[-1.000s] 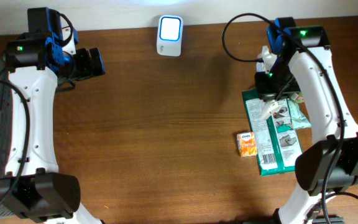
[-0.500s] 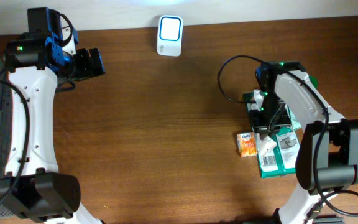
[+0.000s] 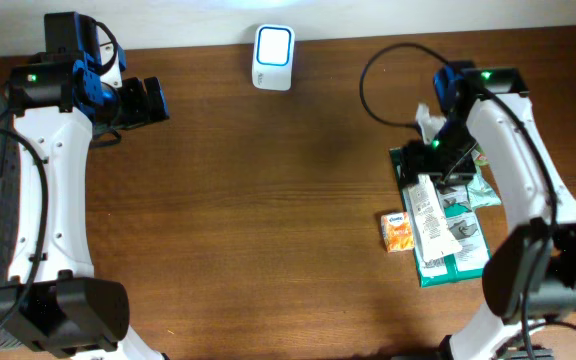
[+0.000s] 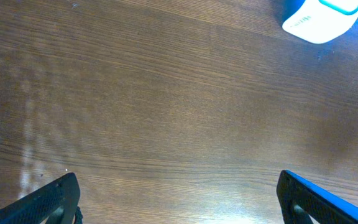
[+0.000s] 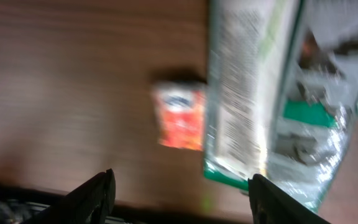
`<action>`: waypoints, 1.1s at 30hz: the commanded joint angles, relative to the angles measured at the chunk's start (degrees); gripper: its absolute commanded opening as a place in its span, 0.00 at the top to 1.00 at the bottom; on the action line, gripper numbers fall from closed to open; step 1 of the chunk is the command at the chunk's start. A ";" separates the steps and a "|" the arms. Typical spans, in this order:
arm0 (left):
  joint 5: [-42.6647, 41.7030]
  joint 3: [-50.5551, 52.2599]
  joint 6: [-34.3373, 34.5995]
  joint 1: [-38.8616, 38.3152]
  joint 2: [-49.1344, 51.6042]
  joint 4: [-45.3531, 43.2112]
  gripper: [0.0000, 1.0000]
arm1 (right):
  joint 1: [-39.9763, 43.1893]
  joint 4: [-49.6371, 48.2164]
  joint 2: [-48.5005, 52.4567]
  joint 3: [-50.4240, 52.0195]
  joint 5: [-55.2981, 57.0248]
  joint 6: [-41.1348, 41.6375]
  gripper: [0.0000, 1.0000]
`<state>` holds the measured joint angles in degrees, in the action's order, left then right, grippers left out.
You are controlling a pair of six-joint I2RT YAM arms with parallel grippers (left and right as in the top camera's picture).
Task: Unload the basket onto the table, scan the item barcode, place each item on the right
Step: 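Carry the tube right and lay it on the glove pack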
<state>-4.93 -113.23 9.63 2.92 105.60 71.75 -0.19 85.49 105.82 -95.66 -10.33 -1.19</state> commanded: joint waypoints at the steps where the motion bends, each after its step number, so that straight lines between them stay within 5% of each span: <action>1: 0.20 -0.04 -0.31 0.24 0.39 -0.04 0.01 | -3.08 -1.46 -4.42 -3.72 -9.01 -1.55 0.34; 19: 0.20 -0.04 -0.31 0.24 0.39 -0.04 0.01 | -8.81 -3.21 -13.81 -4.07 -9.35 -0.90 0.27; 22: -0.44 -0.04 0.31 0.22 0.39 -0.44 0.01 | -8.81 -3.21 -19.47 -4.07 -7.52 -0.87 0.18; 24: -0.22 -0.04 0.57 0.22 0.39 -1.11 0.01 | -8.81 -3.21 -23.74 -4.07 -5.46 -0.87 0.02; 33: -0.22 -0.04 0.57 0.22 0.39 -1.07 0.01 | -8.81 -1.73 -42.86 -4.04 -3.76 -0.90 0.01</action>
<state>-4.95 -113.23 9.69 2.92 105.60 70.83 -8.80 83.68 66.28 -99.13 -14.87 -1.91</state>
